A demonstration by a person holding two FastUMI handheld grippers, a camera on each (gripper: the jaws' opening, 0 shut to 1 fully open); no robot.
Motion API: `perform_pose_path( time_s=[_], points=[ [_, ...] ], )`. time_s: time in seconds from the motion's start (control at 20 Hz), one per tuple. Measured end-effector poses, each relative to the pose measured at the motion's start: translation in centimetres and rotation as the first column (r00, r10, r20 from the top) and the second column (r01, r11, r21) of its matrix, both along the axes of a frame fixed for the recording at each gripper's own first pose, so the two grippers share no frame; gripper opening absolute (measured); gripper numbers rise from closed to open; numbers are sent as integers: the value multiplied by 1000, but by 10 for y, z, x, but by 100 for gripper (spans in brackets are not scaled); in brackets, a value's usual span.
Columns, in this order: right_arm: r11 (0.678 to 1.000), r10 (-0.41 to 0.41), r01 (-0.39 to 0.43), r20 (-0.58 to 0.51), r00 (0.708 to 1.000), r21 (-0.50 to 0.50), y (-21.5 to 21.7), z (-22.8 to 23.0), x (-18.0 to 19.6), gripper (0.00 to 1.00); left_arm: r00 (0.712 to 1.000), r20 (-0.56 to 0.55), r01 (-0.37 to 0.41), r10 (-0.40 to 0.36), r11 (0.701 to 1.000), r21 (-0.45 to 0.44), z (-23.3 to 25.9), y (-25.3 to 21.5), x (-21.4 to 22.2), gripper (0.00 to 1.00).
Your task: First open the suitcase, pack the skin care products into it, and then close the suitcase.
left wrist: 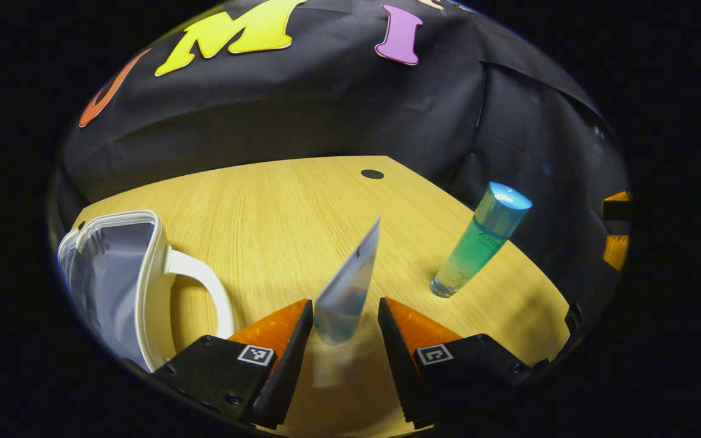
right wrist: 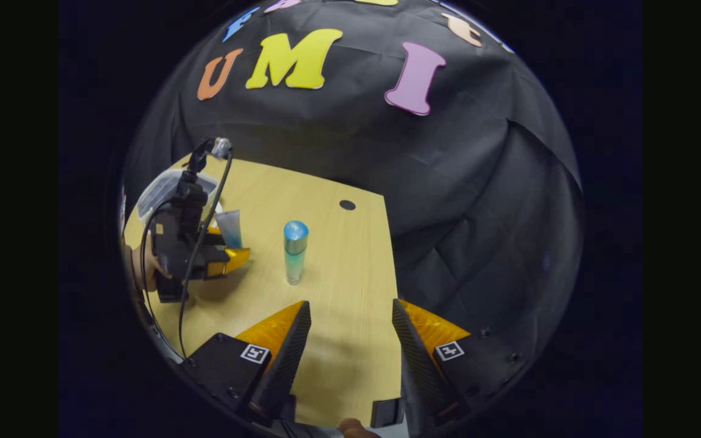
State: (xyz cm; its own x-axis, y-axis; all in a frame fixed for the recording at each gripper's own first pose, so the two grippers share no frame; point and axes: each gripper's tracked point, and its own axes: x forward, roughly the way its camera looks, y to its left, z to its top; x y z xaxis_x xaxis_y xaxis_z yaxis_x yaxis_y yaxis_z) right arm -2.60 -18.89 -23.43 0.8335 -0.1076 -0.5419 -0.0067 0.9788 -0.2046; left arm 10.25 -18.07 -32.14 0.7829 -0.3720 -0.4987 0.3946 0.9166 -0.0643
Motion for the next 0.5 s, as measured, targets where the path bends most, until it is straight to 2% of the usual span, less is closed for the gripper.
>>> perform_pose_path(
  time_s=[0.05,0.1,0.15,0.2,0.25,0.3,0.5],
  points=[
    [1000,19,-19,0,1000,5,2,-3,4,80,1000,5,-2,2,1000,-6,0,0,3,65],
    [999,43,-43,-3,999,23,7,-6,10,79,1000,5,1,-1,1000,-20,-1,-2,6,61],
    [995,77,-77,-9,997,63,17,-9,16,80,1000,2,25,-25,999,-44,-1,-8,6,52],
    [989,105,-103,-14,994,105,27,-14,22,80,999,-3,40,-40,998,-56,1,-8,2,46],
    [983,124,-120,-20,992,137,35,-18,31,80,999,-12,39,-40,998,-50,1,-5,1,51],
    [979,137,-130,-29,990,158,42,-24,40,80,999,-17,31,-32,999,-43,3,-1,-1,43],
    [972,170,-160,-46,984,170,67,-41,83,80,1000,-17,-5,4,999,-47,35,12,-23,41]
  ],
)
